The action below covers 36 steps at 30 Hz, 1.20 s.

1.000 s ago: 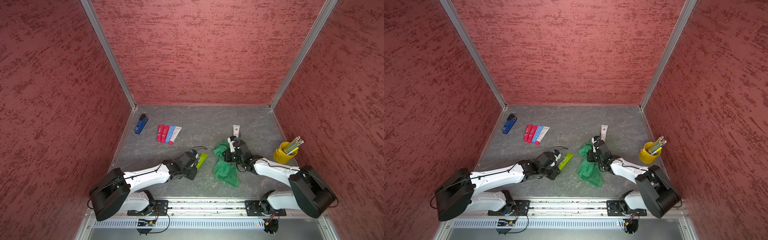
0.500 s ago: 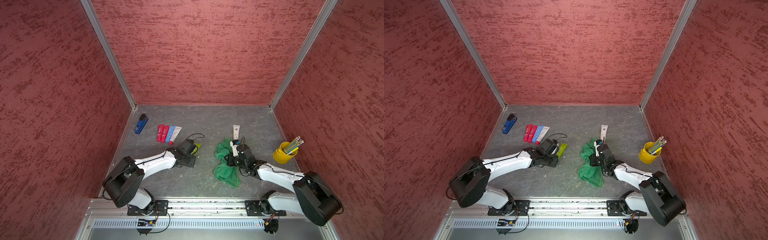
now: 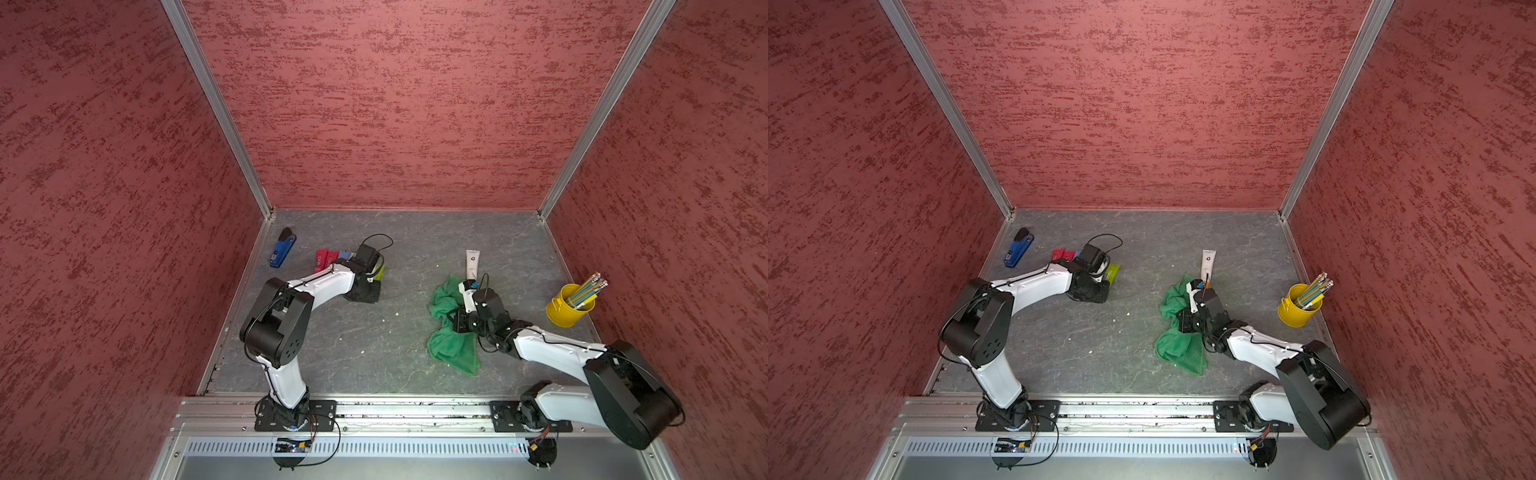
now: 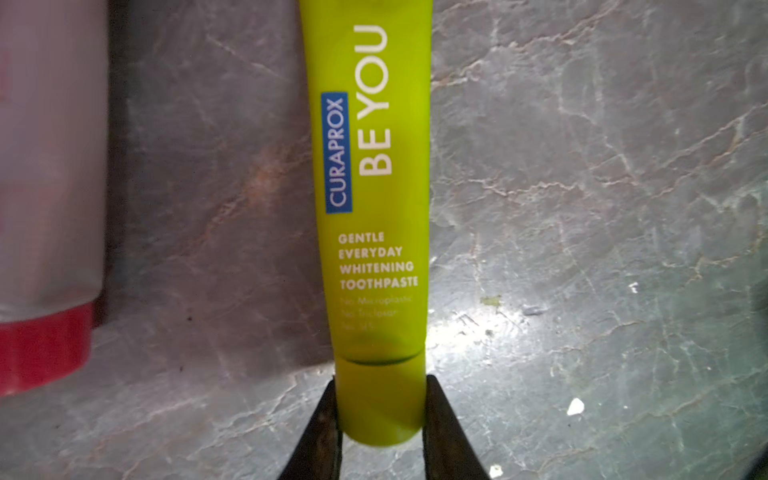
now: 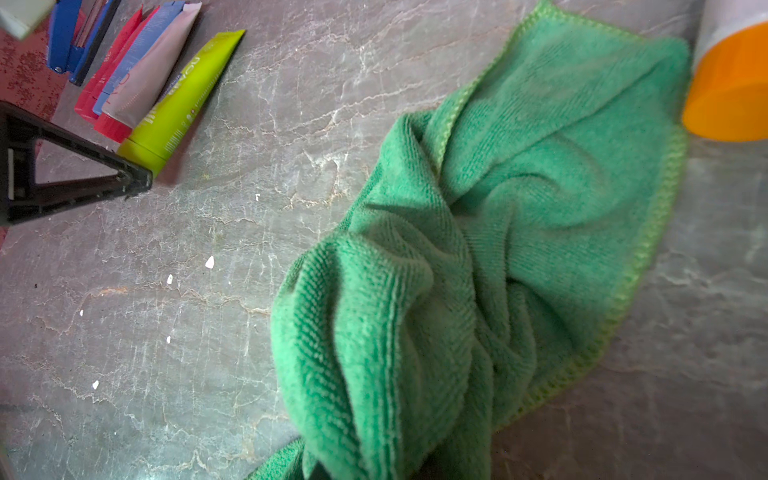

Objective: Wipe the surface of the toothpaste tube
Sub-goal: Place the toothpaste at the center of the board.

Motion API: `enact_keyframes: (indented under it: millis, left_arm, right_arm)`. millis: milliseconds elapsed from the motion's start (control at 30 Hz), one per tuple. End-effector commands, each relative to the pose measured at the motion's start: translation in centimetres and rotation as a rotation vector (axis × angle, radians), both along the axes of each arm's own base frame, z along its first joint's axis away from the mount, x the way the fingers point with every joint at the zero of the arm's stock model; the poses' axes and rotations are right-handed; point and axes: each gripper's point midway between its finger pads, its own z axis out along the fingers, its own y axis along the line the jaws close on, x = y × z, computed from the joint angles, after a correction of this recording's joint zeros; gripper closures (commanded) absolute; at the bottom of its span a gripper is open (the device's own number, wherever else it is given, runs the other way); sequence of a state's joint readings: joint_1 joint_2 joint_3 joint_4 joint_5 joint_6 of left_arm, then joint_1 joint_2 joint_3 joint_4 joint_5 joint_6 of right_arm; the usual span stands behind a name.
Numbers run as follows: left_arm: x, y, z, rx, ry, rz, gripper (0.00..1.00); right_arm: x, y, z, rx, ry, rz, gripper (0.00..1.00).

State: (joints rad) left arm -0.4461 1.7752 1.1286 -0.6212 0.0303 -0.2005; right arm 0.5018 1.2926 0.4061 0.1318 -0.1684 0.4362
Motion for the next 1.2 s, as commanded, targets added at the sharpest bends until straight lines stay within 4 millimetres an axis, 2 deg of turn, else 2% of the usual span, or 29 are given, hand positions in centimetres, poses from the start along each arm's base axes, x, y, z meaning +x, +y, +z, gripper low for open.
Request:
enact_keyframes:
  millis: [0,133,433,700,1033,1100,1167]
  left_arm:
    - [0.0,2.2,-0.1,0.044,0.042,0.016,1.00]
    - [0.5,3.5,-0.4,0.033,0.051,0.043,1.00]
    - [1.1,4.6,-1.5,0.062,0.071,0.054,1.00]
    - [2.5,4.6,-1.5,0.075,0.056,0.039,1.00]
    - [3.3,6.1,-1.5,0.127,0.041,0.067,0.99]
    - [3.4,6.4,-1.3,0.146,0.040,0.076,0.94]
    - [3.4,6.8,-0.8,0.166,0.031,0.090,0.83]
  right_arm:
    - [0.2,0.3,0.3,0.014,-0.020,0.021,1.00]
    - [0.2,0.3,0.2,0.012,-0.018,0.021,1.00]
    - [0.2,0.4,0.2,0.013,-0.015,0.023,1.00]
    - [0.2,0.4,0.2,0.014,-0.015,0.026,1.00]
    - [0.1,0.5,0.1,0.017,-0.013,0.031,1.00]
    - [0.1,0.5,0.1,0.017,-0.013,0.031,1.00]
    - [0.1,0.5,0.1,0.017,-0.013,0.031,1.00]
